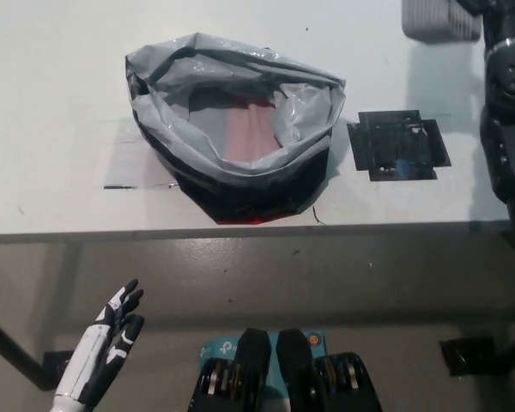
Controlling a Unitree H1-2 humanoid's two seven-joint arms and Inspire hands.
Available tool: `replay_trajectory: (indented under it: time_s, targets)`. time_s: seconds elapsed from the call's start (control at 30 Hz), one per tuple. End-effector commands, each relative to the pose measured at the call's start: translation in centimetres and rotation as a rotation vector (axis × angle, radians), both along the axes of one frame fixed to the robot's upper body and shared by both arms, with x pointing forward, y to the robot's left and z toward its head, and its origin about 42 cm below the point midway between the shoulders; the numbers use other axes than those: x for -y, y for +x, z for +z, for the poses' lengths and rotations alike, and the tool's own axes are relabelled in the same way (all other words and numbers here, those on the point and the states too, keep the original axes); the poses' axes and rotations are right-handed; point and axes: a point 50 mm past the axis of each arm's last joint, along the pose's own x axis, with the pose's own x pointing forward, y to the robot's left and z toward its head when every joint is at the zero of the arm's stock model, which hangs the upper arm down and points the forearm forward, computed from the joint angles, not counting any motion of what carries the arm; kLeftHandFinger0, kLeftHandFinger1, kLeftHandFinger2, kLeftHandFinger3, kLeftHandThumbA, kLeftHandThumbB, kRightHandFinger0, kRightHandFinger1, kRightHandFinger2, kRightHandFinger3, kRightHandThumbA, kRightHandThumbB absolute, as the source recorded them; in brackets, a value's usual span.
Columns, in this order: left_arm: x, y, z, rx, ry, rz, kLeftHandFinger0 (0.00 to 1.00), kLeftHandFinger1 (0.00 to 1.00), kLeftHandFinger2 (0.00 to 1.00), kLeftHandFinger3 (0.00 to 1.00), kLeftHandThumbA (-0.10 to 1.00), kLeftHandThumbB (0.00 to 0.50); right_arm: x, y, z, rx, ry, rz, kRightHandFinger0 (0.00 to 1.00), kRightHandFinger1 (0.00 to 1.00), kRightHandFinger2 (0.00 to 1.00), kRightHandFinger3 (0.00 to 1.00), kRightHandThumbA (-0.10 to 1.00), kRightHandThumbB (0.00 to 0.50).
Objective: Use the right hand to pick up a small rectangular container and put it into a plastic bag and lift the bag
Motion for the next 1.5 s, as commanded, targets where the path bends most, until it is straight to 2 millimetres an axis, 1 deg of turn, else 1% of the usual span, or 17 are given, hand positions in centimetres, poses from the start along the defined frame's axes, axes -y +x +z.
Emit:
replay_trajectory:
  time_s: [0.0,0.03,0.1,0.13,0.33,0.5,0.63,0.8,1.03,1.1,1.17,1.27,1.33,1.37,1.4,1.43,1.47]
  targets:
    - [-0.1,-0.2,0.7,0.053,0.021,-0.025,1.0,1.0,1.0,1.0,0.92,0.146,-7.8,-2.2,7.6,0.17,-0.175,0.19,0.01,0.36,0.68,0.72,-0.1,0.204]
    - [-0.1,-0.4,0.6,0.047,0.02,-0.025,1.0,1.0,1.0,1.0,0.92,0.156,-8.9,-2.5,7.4,0.17,-0.21,0.215,0.0,0.29,0.66,0.74,-0.1,0.21]
    - [0.0,-0.5,0.5,0.038,0.019,-0.027,1.0,1.0,1.0,1.0,0.92,0.159,-10.3,-2.8,7.0,0.169,-0.258,0.251,0.0,0.3,0.68,0.75,-0.1,0.199]
    - [0.0,-0.3,0.6,0.04,0.023,-0.029,1.0,1.0,1.0,1.0,0.92,0.157,-12.0,-2.9,6.6,0.178,-0.31,0.291,0.0,0.32,0.72,0.77,-0.1,0.198]
    - [-0.1,0.1,1.1,0.042,0.033,-0.034,1.0,1.0,1.0,1.0,0.93,0.169,-16.1,-2.9,5.6,0.228,-0.503,0.358,0.01,0.35,0.75,0.81,-0.1,0.19]
    - [-0.1,0.2,1.0,0.057,0.042,-0.039,1.0,1.0,1.0,1.0,0.94,0.166,-18.7,-2.8,4.0,0.215,-0.69,0.364,0.0,0.28,0.66,0.75,-0.1,0.181]
    - [-0.1,0.0,0.9,0.056,0.046,-0.041,1.0,1.0,1.0,1.0,0.95,0.17,-19.3,-2.5,1.8,0.256,-0.818,0.379,0.0,0.29,0.69,0.8,-0.1,0.186]
    - [-0.1,0.3,1.1,0.068,0.062,-0.048,1.0,1.0,1.0,1.0,0.96,0.162,-19.2,-2.0,0.1,0.283,-0.941,0.386,0.0,0.23,0.62,0.66,-0.1,0.196]
    - [-0.2,0.3,1.3,0.07,0.063,-0.049,1.0,1.0,1.0,1.0,0.95,0.165,-19.0,-1.6,-1.4,0.285,-1.039,0.37,0.0,0.27,0.68,0.72,-0.1,0.193]
    - [-0.2,0.4,1.4,0.076,0.068,-0.052,1.0,1.0,1.0,1.0,0.95,0.164,-18.8,-1.5,-1.8,0.276,-1.052,0.368,0.0,0.25,0.63,0.65,-0.1,0.195]
    - [-0.2,0.6,1.5,0.077,0.065,-0.053,1.0,1.0,1.0,1.0,0.95,0.166,-18.7,-1.5,-2.0,0.266,-1.055,0.369,0.0,0.21,0.55,0.44,-0.1,0.204]
    - [-0.2,0.5,1.5,0.079,0.062,-0.054,1.0,1.0,1.0,1.0,0.94,0.158,-18.4,-1.6,-2.5,0.267,-1.05,0.374,0.0,0.18,0.5,0.29,-0.1,0.204]
    - [-0.3,0.8,1.6,0.088,0.066,-0.053,1.0,1.0,1.0,1.0,0.94,0.153,-18.4,-1.5,-2.6,0.268,-1.042,0.378,0.0,0.18,0.51,0.32,-0.1,0.201]
    - [-0.3,0.8,1.6,0.091,0.066,-0.052,1.0,1.0,1.0,1.0,0.94,0.152,-18.3,-1.4,-2.6,0.263,-1.04,0.383,0.0,0.18,0.5,0.38,-0.04,0.206]
    - [-0.3,0.9,1.6,0.09,0.066,-0.052,1.0,1.0,1.0,1.0,0.94,0.153,-18.3,-1.3,-2.6,0.251,-1.045,0.391,0.05,0.24,0.54,0.49,0.12,0.225]
    - [-0.3,1.0,1.7,0.089,0.065,-0.051,1.0,1.0,1.0,1.0,0.94,0.154,-18.3,-1.2,-2.5,0.239,-1.052,0.401,0.17,0.4,0.73,0.65,0.23,0.262]
    - [-0.3,1.0,1.8,0.087,0.064,-0.051,1.0,1.0,1.0,1.0,0.94,0.159,-18.3,-1.2,-2.4,0.215,-1.06,0.422,0.4,0.66,0.99,0.86,0.37,0.297]
